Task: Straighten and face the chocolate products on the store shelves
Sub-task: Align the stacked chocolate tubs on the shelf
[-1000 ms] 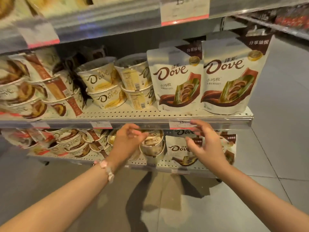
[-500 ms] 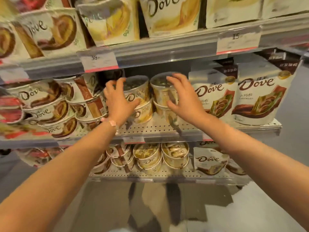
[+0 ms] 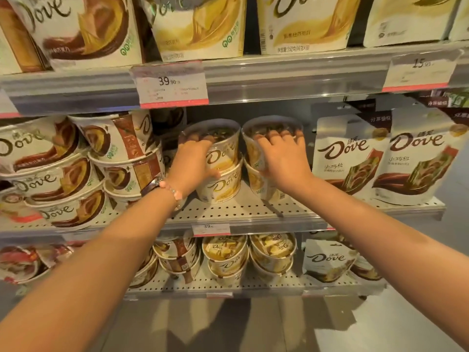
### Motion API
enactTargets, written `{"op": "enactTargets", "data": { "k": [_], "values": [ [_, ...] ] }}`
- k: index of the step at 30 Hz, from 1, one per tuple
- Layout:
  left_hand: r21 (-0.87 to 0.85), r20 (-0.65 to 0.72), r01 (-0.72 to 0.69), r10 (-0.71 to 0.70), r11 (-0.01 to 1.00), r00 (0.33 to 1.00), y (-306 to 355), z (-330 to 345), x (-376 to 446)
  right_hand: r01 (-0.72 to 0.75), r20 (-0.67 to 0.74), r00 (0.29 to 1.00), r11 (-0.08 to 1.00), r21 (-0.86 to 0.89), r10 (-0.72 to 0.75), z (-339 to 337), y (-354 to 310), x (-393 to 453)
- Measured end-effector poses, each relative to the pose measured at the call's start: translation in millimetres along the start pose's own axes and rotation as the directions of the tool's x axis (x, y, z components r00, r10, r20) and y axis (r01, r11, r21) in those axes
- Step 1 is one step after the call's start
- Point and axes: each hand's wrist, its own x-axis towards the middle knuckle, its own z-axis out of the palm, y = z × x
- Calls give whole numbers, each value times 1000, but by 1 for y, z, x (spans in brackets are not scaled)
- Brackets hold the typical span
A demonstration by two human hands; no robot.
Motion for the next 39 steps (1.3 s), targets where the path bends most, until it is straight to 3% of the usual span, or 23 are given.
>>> {"op": "enactTargets", "data": {
  "k": [17, 20, 24, 27, 31, 39],
  "values": [
    [87, 207, -165, 145, 982, 968, -22, -24, 11, -118, 4, 993, 985, -122, 120, 0, -44, 14],
    [78, 145, -141, 129, 987, 981, -20, -23, 6, -114, -16, 993, 990, -83, 113, 0, -39, 15],
    [-46, -62, 52, -55, 998, 997, -15, -5, -19, -79, -251, 959, 975, 209, 131, 9, -25, -9],
    [-272, -263, 146, -219, 951, 940, -5, 15, -44, -107, -281, 918, 858, 503, 279, 20, -27, -39],
    [-462, -345, 192, -376, 866, 860, 14, 43, -57, -202, -135, 891, 643, 738, 434, 43, -34, -64],
    [-677, -142, 372, -609, 635, 781, 20, 73, -41, -440, 181, 796, 347, 828, 578, 67, -20, -53]
  ]
}}
